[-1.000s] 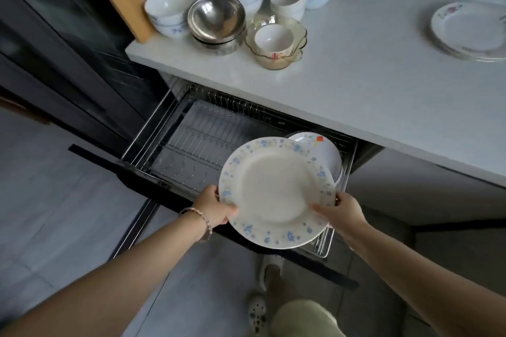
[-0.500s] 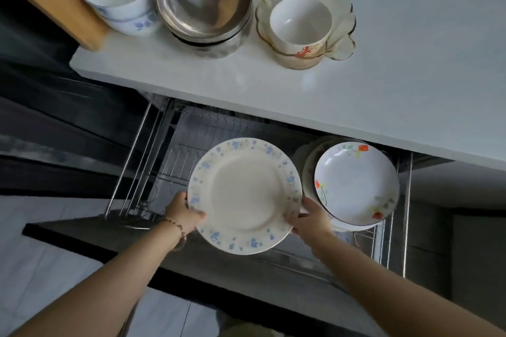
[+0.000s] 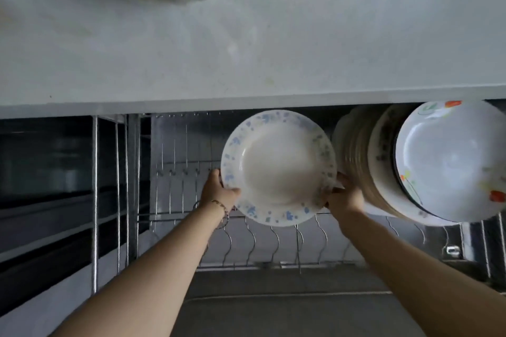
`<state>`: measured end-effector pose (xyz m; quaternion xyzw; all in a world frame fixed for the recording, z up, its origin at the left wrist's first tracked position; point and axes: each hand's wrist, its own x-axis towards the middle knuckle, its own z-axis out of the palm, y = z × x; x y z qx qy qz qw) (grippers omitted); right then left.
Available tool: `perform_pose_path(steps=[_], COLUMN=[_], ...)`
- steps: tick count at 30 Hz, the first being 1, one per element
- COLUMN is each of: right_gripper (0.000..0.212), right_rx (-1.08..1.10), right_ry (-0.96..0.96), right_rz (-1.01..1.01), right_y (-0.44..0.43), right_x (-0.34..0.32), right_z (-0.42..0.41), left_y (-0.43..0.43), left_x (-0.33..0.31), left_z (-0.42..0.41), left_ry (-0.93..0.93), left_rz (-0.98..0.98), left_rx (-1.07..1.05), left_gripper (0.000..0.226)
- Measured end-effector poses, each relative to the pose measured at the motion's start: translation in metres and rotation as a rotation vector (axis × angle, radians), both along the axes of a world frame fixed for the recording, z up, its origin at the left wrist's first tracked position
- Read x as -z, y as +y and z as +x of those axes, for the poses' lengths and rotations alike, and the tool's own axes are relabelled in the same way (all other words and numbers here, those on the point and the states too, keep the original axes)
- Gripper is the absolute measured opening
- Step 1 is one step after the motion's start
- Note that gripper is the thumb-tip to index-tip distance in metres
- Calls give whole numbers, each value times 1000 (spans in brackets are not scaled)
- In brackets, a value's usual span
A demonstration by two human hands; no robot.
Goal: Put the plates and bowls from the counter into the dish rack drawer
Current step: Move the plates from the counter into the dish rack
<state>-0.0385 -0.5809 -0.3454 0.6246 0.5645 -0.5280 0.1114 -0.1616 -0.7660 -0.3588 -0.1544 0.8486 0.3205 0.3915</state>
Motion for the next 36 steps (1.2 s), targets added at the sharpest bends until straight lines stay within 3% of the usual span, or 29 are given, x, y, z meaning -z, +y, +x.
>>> perform_pose_path(steps=[8,12,19,24,27,31,36], right_gripper=[36,34,34,26,14,31,35], right_rx=[-4,37,-247,-578,-580,-555,-553], right_ry=[-67,-171,-286,-367,-266,-167,-119], right_rz=[250,202,94,-92,-106,-23,111], right_y=[-20,-19,-5,11,28,76,168], right_x=[-1,-2,-22,-65,-106,-168,-241], right_z=[4,-2,9,32,50,87,158], left_y=[3,6,8,18,42,113,233], left_x=[10,5,-17,-71,-116,-181,-254], left_z=[-6,-3,6,22,40,72,134], left_ry=[0,-25,-136,-98,-81,-16,73], left_rz=[-37,-88,-226,-297,-270,-178,-51], left_rx=[53,125,403,560,769,930,1009], left_gripper=[40,37,44,41,36,30,25])
